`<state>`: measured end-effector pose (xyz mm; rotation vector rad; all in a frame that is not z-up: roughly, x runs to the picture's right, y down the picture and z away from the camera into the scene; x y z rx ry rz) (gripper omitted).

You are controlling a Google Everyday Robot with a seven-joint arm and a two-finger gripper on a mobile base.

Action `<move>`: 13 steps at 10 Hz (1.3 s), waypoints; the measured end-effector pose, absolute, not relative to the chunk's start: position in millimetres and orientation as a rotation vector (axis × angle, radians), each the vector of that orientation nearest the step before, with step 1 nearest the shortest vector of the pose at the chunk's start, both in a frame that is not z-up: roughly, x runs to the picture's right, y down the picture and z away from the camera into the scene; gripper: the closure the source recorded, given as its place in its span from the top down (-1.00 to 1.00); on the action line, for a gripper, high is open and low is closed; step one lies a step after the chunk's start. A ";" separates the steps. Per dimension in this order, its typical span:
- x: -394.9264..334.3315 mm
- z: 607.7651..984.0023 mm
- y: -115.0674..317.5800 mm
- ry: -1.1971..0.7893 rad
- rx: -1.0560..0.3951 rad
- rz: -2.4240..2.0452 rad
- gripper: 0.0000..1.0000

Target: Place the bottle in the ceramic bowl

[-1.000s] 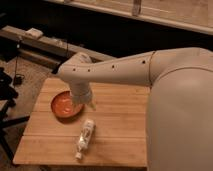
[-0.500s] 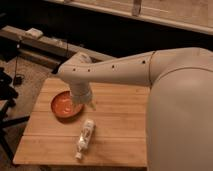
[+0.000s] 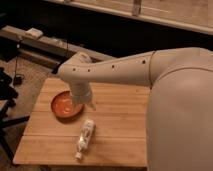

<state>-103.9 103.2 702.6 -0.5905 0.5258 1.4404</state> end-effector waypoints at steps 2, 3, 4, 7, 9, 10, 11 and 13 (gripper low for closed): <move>-104.1 702.5 103.2 0.525 -0.591 1.440 0.30; -104.1 702.5 103.1 0.525 -0.590 1.440 0.30; -104.2 702.5 103.1 0.525 -0.590 1.440 0.30; -102.8 701.6 105.5 0.529 -0.599 1.418 0.30; -95.0 699.0 112.0 0.552 -0.615 1.387 0.30; -91.3 698.4 116.4 0.569 -0.621 1.377 0.30; -89.5 698.2 118.8 0.579 -0.625 1.374 0.30; -84.4 700.1 130.4 0.613 -0.655 1.372 0.30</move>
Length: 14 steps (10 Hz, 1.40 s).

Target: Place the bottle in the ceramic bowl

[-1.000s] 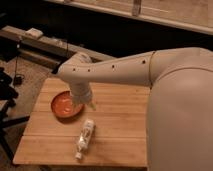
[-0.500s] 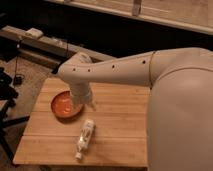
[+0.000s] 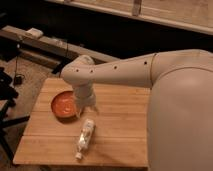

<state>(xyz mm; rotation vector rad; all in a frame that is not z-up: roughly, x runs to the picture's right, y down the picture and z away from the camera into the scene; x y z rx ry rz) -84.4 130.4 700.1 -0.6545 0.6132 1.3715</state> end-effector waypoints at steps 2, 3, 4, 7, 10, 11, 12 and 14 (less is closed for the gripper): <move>-85.0 708.3 145.7 0.636 -0.682 1.366 0.30; -84.4 711.9 150.9 0.642 -0.694 1.372 0.30; -83.6 717.1 157.8 0.657 -0.712 1.373 0.30; -85.1 728.9 178.4 0.672 -0.771 1.303 0.30; -84.4 734.6 193.1 0.681 -0.799 1.287 0.30; -86.0 737.6 199.4 0.684 -0.808 1.282 0.30; -87.3 739.9 204.0 0.688 -0.814 1.283 0.30; -89.3 744.0 211.8 0.694 -0.825 1.286 0.30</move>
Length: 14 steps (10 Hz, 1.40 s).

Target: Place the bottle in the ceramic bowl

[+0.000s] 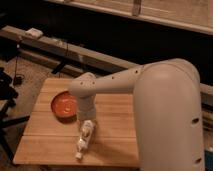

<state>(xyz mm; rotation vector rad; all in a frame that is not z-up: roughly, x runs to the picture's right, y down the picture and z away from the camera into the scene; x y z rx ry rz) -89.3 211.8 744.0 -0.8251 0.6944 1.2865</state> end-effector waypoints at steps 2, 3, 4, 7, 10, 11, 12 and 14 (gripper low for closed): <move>-92.5 748.9 218.4 0.696 -0.836 1.287 0.30; -96.3 753.0 223.7 0.698 -0.842 1.281 0.30; -100.0 755.7 227.3 0.699 -0.848 1.275 0.30; -106.4 765.4 236.6 0.709 -0.869 1.252 0.30; -110.0 771.7 239.0 0.711 -0.875 1.233 0.30; -110.8 773.7 238.9 0.711 -0.875 1.227 0.30; -111.2 774.7 239.4 0.712 -0.876 1.221 0.30; -111.2 777.2 240.2 0.714 -0.876 1.210 0.30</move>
